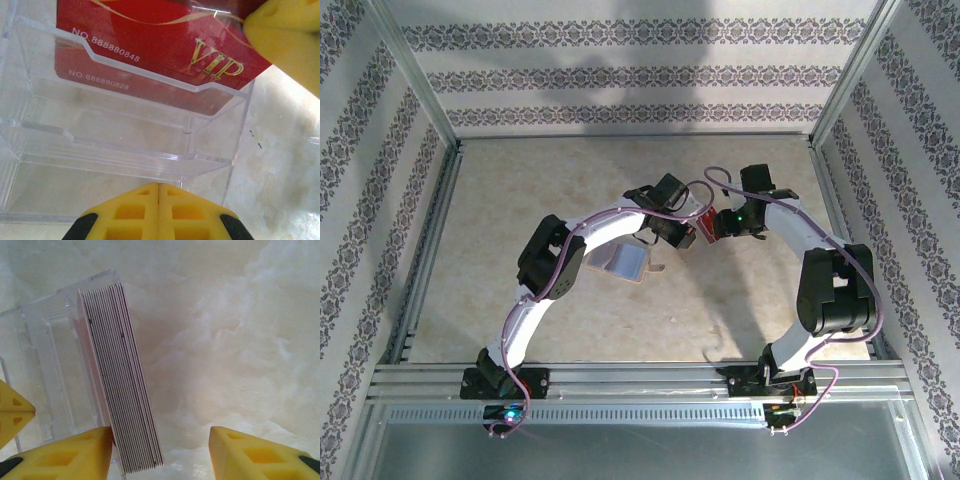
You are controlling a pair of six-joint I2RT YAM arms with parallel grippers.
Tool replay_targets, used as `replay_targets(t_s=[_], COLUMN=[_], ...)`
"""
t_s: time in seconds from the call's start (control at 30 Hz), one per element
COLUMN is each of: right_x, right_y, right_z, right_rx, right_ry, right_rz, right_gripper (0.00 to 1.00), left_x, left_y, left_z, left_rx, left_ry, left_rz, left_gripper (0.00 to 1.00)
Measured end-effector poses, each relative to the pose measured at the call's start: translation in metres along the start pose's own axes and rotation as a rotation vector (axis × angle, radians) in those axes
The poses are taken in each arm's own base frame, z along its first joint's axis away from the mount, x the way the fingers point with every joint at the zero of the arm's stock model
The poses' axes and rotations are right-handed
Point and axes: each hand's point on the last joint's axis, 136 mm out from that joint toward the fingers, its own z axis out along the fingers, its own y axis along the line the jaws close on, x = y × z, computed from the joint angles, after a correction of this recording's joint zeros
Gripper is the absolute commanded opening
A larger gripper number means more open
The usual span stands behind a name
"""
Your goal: Put the credit cards into the card holder
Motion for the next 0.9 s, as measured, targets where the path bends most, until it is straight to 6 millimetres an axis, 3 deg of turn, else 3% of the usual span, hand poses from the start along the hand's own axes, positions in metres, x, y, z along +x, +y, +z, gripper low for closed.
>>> replay_targets(t_s=[0.3, 0.9], right_x=[-0.0028, -0.0069], right_y=[0.0023, 0.0097], right_z=[-0.0021, -0.005], right_rx=[-0.012, -0.053], right_ry=[-0.007, -0.017], right_rz=[-0.001, -0.003], right_gripper=[0.46, 0.25], left_x=[-0.0001, -0.0001], left_y=[-0.0001, -0.0001], left_z=[0.0, 0.0], left_rx=[0.0, 0.0], left_ry=[0.0, 0.0], left_rz=[0.0, 0.0], left_gripper=[0.0, 0.0])
